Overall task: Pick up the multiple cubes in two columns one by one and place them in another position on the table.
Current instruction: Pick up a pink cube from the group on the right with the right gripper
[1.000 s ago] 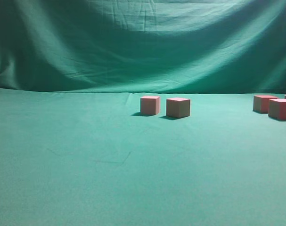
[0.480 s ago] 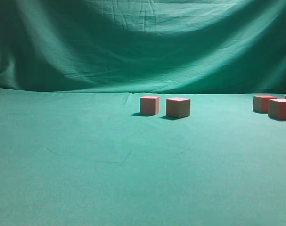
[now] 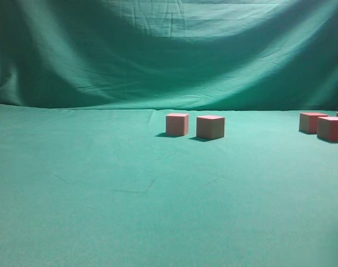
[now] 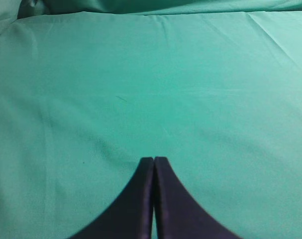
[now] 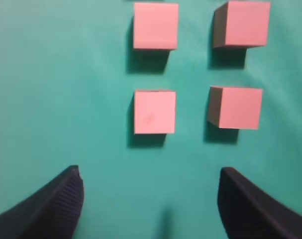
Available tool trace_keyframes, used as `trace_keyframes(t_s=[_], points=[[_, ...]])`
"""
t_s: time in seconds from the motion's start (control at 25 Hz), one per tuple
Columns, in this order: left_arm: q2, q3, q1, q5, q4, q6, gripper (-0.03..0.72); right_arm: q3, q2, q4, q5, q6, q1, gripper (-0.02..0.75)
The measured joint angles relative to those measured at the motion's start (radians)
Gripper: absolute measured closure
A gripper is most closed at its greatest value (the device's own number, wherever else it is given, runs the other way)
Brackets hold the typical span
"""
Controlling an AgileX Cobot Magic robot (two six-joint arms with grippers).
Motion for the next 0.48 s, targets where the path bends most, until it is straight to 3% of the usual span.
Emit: trace_keyframes(t_s=[0.24, 0.48], points=[[0.000, 0.000, 0.000, 0.000, 0.000, 0.000, 0.688, 0.078, 0.036, 0.000, -0.145, 0.023, -0.063, 0.178], [0.000, 0.000, 0.000, 0.000, 0.000, 0.000, 0.688, 0.081, 0.119, -0.003, -0.252, 0.023, -0.065, 0.178]])
